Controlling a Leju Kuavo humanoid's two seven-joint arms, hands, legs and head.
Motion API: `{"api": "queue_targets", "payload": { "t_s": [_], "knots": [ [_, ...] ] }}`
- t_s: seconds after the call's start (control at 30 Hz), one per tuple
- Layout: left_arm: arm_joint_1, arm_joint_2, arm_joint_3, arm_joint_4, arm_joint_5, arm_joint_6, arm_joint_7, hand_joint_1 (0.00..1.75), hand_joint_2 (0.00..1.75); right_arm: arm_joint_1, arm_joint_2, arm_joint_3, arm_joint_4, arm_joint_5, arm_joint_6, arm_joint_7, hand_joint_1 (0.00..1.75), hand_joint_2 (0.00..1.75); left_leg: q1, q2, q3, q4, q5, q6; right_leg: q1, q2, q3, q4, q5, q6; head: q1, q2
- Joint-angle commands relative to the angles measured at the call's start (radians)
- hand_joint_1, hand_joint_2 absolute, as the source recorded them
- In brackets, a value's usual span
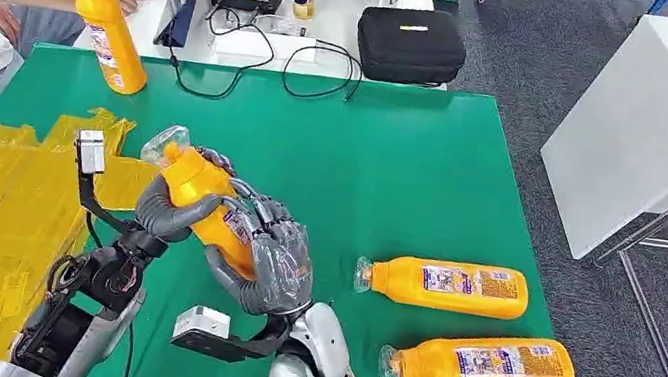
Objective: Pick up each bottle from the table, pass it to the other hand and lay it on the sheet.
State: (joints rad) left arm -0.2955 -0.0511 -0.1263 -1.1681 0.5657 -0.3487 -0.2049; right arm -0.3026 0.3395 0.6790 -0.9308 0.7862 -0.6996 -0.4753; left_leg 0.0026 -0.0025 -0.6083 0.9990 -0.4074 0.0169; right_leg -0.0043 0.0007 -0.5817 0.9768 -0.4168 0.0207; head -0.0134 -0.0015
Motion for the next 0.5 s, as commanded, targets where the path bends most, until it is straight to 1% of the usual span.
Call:
{"api": "queue_targets", "payload": {
  "t_s": [0.03, 0.07, 0.17, 0.2, 0.3, 0.33, 0.37, 0.47, 0.5],
  "knots": [
    [-0.052, 0.002, 0.014, 0.036, -0.041, 0.054, -0.029, 1.75, 1.75, 0.039, -0.026, -0.034, -0.114, 0.007, 0.001, -0.029, 0.0, 1.75, 0.002, -0.002, 0.003, 0.001, -0.002, -0.001, 0.002, -0.002, 0.005, -0.001, -0.002, 0.0, 0.0, 0.0],
    [-0.058, 0.004, 0.036, 0.026, -0.052, 0.071, -0.034, 1.75, 1.75, 0.052, -0.041, -0.039, -0.176, -0.006, 0.001, -0.026, 0.0, 1.75, 0.001, -0.002, 0.001, 0.0, -0.001, -0.001, 0.001, -0.002, 0.002, 0.0, -0.001, 0.0, 0.0, 0.0],
    [-0.077, 0.011, 0.077, 0.021, -0.069, 0.087, -0.033, 1.75, 1.75, 0.082, -0.07, -0.062, -0.313, -0.014, 0.001, -0.013, 0.0, 1.75, 0.002, -0.003, 0.001, 0.002, -0.002, -0.001, 0.002, -0.003, 0.004, 0.0, -0.002, 0.0, 0.0, 0.0],
    [-0.08, 0.013, 0.085, 0.011, -0.084, 0.094, -0.042, 1.75, 1.75, 0.091, -0.078, -0.074, -0.356, -0.018, 0.002, -0.009, 0.0, 1.75, 0.003, -0.001, 0.002, 0.003, -0.003, -0.001, 0.003, -0.002, 0.004, 0.001, -0.003, 0.0, 0.001, 0.0],
    [-0.092, 0.005, 0.107, -0.019, -0.15, 0.144, -0.062, 1.75, 1.75, 0.109, -0.094, -0.1, -0.446, -0.023, 0.001, -0.003, 0.0, 1.75, 0.002, -0.002, 0.001, 0.002, -0.002, -0.001, 0.002, -0.002, 0.003, 0.001, -0.002, 0.0, 0.0, 0.0],
    [-0.098, 0.001, 0.114, -0.026, -0.178, 0.171, -0.066, 1.75, 1.75, 0.116, -0.095, -0.109, -0.469, -0.025, 0.001, -0.001, 0.0, 1.75, 0.002, -0.002, 0.001, 0.003, -0.002, -0.001, 0.003, -0.003, 0.003, 0.001, -0.002, 0.0, 0.0, 0.0],
    [-0.105, 0.0, 0.121, -0.036, -0.238, 0.227, -0.091, 1.75, 1.75, 0.123, -0.096, -0.12, -0.49, -0.03, 0.001, 0.001, 0.0, 1.75, 0.001, -0.005, -0.001, 0.001, 0.0, -0.001, 0.001, -0.005, 0.001, 0.0, -0.002, 0.0, 0.001, 0.0],
    [-0.127, -0.006, 0.147, -0.054, -0.315, 0.288, -0.107, 1.75, 1.75, 0.134, -0.101, -0.134, -0.533, -0.036, 0.002, 0.002, 0.0, 1.75, 0.003, -0.003, 0.002, 0.003, -0.003, -0.001, 0.003, -0.003, 0.004, 0.001, -0.003, 0.0, 0.0, 0.0],
    [-0.14, -0.007, 0.159, -0.078, -0.424, 0.398, -0.165, 1.75, 1.75, 0.142, -0.109, -0.139, -0.571, -0.069, 0.009, -0.001, 0.0, 1.75, 0.002, -0.002, 0.0, 0.001, -0.001, -0.001, 0.002, -0.003, 0.002, 0.0, -0.001, 0.0, 0.001, 0.0]
  ]
}}
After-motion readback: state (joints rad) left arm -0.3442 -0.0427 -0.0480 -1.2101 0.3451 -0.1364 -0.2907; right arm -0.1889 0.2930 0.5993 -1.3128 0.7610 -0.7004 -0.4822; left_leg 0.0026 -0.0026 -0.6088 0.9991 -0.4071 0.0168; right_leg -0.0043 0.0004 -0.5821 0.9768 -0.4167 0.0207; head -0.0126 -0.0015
